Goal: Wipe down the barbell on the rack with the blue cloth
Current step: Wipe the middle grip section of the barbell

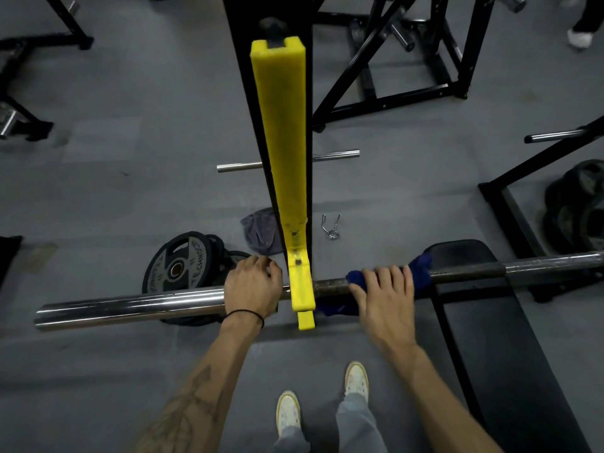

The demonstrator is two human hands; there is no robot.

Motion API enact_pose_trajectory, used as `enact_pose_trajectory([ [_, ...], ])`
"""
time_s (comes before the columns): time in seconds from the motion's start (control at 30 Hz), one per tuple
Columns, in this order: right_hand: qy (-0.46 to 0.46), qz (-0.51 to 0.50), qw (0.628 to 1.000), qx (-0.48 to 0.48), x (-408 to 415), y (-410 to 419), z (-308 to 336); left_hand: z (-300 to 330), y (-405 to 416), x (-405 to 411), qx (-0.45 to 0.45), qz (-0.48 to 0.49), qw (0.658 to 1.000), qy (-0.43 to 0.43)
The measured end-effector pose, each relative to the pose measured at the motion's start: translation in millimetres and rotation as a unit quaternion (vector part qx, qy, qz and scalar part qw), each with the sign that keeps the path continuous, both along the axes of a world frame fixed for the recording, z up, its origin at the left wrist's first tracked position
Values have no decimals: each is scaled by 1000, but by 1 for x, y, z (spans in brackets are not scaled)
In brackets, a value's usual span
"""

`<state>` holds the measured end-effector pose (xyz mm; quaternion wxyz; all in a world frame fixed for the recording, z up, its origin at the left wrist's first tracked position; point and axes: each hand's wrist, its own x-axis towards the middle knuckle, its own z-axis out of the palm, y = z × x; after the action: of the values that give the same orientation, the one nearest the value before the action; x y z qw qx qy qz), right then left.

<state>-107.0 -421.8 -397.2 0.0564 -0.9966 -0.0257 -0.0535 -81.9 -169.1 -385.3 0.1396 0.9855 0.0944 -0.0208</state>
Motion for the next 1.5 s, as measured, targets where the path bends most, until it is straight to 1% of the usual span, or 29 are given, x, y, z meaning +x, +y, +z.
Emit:
enact_pose_trajectory([
  [0.07, 15, -1, 1000, 4, -2, 54, -1, -2, 0, 1, 2, 2, 1000, 1],
  [0.13, 18, 52, 998, 30, -8, 99, -4, -1, 0, 0, -2, 4, 1000, -2],
  [0.2, 14, 119, 992, 44, -6, 95, -9, 1, 2, 0, -8, 7, 1000, -8],
  [0.27, 7, 168, 985, 46, -4, 55, -11, 1, 3, -1, -8, 0, 1000, -13],
  [0.3, 1, 161, 986, 39, -3, 30, -10, 0, 4, -1, -10, -3, 1000, -15],
  [0.37, -10, 85, 996, 39, -4, -6, -4, 0, 4, -3, -11, -9, 1000, -24],
  [0.43, 0, -14, 999, 45, -7, 8, -3, 0, 3, -4, -14, -12, 999, -33],
  [0.47, 10, -46, 998, 51, -9, 29, -4, 1, 3, -5, -15, -16, 999, -37],
  [0.5, 22, -46, 997, 59, -13, 52, -4, 1, 3, -5, -16, -20, 999, -39],
  [0.57, 36, 50, 996, 68, -24, 79, -5, 2, 4, -8, -21, -26, 998, -45],
  [0.63, 33, 156, 986, 56, -21, 61, -3, 3, 5, -8, -32, -40, 997, -62],
  [0.67, 27, 173, 983, 49, -17, 40, -4, 4, 6, -9, -45, -42, 995, -78],
  [0.7, 14, 159, 986, 41, -13, 17, -6, 5, 6, -12, -67, -39, 992, -97],
  [0.8, -7, 21, 998, 56, -13, -25, -5, 9, 0, -33, -150, -16, 979, -140],
  [0.87, -10, -68, 992, 108, -15, 3, -8, 12, -13, -57, -184, -6, 968, -171],
  [0.9, -8, -82, 987, 135, -17, 27, -7, 14, -22, -68, -192, -4, 964, -184],
  [0.93, -7, -51, 986, 156, -21, 50, -7, 14, -32, -77, -193, -5, 961, -199],
  [1.0, -7, 97, 984, 151, -33, 71, -9, 14, -49, -89, -176, -11, 957, -229],
  [1.03, -8, 171, 977, 126, -31, 60, -10, 12, -55, -92, -164, -9, 958, -234],
  [1.07, -17, 217, 971, 102, -26, 40, -13, 9, -61, -94, -155, -4, 960, -233],
  [1.1, -24, 234, 968, 81, -21, 16, -15, 7, -67, -96, -153, -2, 961, -231],
  [1.13, -33, 217, 973, 69, -18, -9, -18, 6, -72, -97, -159, -4, 960, -229],
  [1.2, -47, 118, 989, 82, -18, -47, -18, 7, -81, -98, -177, -26, 958, -222],
  [1.23, -43, 58, 993, 95, -20, -48, -16, 7, -85, -97, -181, -35, 958, -217],
  [1.3, -42, -40, 993, 105, -22, -17, -16, 6, -92, -95, -184, -33, 962, -199],
  [1.33, -41, -46, 993, 105, -21, 2, -16, 6, -96, -95, -185, -22, 964, -188],
  [1.37, -43, -11, 994, 100, -21, 21, -16, 5, -98, -96, -189, -10, 965, -179],
  [1.43, -55, 119, 990, 57, -17, 41, -19, 6, -98, -98, -189, 3, 967, -170],
  [1.5, -45, 215, 975, 39, -7, 34, -16, 6, -97, -97, -179, 2, 970, -165],
])
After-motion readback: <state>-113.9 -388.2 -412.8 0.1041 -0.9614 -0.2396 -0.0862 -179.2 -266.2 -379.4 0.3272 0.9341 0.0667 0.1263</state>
